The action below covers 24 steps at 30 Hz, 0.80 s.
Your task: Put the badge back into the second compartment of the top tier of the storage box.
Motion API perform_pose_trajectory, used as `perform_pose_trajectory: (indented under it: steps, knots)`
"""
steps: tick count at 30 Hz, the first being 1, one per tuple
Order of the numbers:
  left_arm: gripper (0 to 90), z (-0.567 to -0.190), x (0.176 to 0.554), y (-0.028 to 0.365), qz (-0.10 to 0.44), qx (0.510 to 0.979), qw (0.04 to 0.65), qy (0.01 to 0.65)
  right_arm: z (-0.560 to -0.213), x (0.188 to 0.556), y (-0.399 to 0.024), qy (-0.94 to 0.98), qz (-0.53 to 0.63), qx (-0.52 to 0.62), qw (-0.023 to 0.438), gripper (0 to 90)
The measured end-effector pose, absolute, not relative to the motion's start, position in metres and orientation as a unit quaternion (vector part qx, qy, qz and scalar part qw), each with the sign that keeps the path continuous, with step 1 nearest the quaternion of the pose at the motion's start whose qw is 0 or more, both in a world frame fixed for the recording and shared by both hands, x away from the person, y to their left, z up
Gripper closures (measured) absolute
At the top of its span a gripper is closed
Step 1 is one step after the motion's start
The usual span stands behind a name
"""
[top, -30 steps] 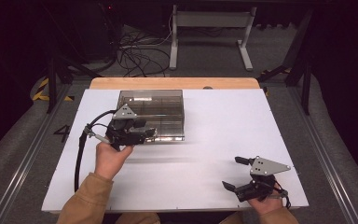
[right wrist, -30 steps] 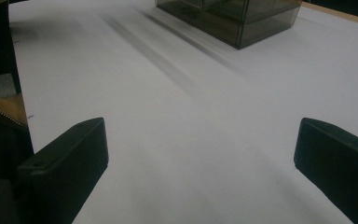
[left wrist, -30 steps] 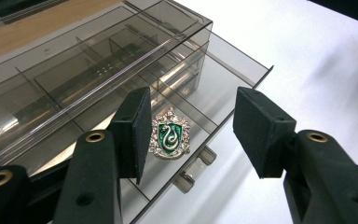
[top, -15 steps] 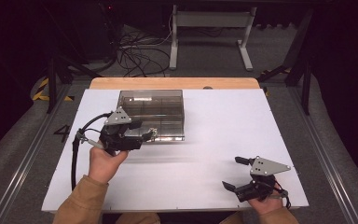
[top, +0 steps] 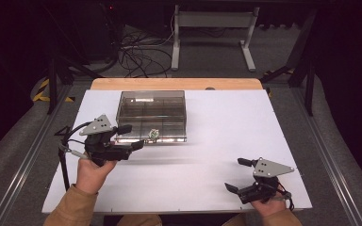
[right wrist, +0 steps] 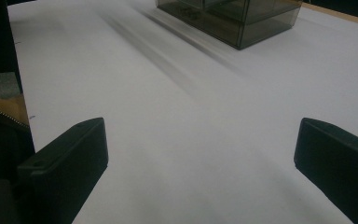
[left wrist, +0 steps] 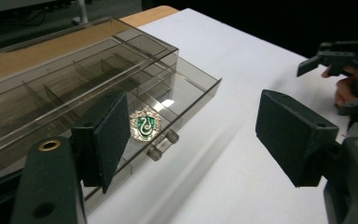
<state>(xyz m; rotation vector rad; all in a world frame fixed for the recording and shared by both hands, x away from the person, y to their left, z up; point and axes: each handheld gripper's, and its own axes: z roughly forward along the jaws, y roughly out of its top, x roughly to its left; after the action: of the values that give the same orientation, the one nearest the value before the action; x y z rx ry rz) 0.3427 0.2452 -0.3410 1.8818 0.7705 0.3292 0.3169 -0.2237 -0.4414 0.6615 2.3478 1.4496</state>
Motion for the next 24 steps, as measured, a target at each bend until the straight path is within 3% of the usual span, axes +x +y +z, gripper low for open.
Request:
perform_pose_trajectory:
  steps: [16, 24]
  knots:
    - [16.6, -0.368, 0.316, 0.262, 0.164, 0.782, 0.515, 0.310, -0.441, 0.317, -0.224, 0.817, 0.506, 0.230, 0.151, 3.2]
    - [5.0, -0.379, 0.304, 0.267, 0.188, 0.774, 0.512, 0.323, -0.441, 0.317, -0.224, 0.818, 0.505, 0.230, 0.150, 3.1]
